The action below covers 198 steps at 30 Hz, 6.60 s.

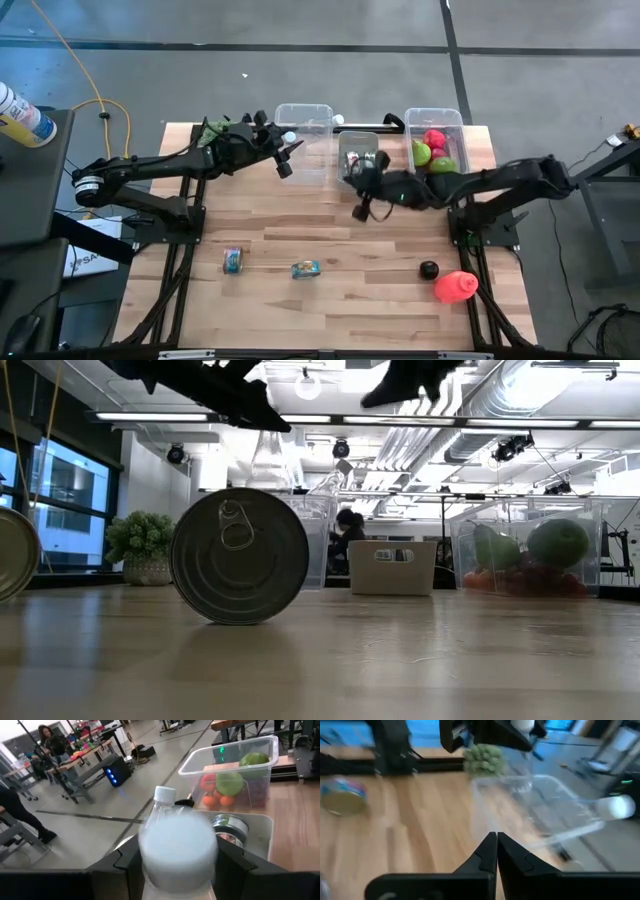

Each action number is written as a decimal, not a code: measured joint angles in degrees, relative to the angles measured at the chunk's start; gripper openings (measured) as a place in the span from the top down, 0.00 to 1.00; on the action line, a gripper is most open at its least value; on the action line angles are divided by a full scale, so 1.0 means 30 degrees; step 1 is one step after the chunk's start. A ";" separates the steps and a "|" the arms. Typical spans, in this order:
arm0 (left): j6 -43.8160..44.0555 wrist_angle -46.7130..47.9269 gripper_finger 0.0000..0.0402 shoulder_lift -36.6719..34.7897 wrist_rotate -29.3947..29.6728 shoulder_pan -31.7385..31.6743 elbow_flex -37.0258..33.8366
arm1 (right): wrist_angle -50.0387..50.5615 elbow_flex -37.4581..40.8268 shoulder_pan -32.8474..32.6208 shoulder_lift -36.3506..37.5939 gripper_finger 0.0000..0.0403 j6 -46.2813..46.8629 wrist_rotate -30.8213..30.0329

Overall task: Pick & Place Food Item
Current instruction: Put the transparent bottle into the left transparent bin, then put the transparent bottle into the left transparent bin upright

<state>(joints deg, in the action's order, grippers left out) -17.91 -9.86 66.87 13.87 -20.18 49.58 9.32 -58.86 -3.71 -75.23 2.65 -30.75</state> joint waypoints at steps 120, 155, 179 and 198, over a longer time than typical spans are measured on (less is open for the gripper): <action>0.2367 0.0386 0.59 -0.2765 0.0459 0.4189 0.0036 | -2.1345 0.4303 1.0290 -0.7895 0.73 -0.6529 1.4876; 0.4261 0.4649 0.59 -0.5159 0.2586 0.4124 0.0022 | 0.0021 -0.7943 0.8191 -0.5683 0.73 -0.4924 0.8930; 0.4599 0.4815 0.59 -0.5472 0.4326 0.1125 0.0022 | 0.9021 -1.8027 0.9942 -1.2120 0.73 -0.4251 1.0773; 0.4560 0.5208 0.59 -0.5472 0.3439 0.0729 0.0036 | 0.9342 -1.8408 1.0800 -1.3284 0.65 -0.3232 1.1921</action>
<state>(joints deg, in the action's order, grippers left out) -4.23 5.76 50.46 24.18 -18.00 49.69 37.34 -114.09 28.69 -115.08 -7.04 5.02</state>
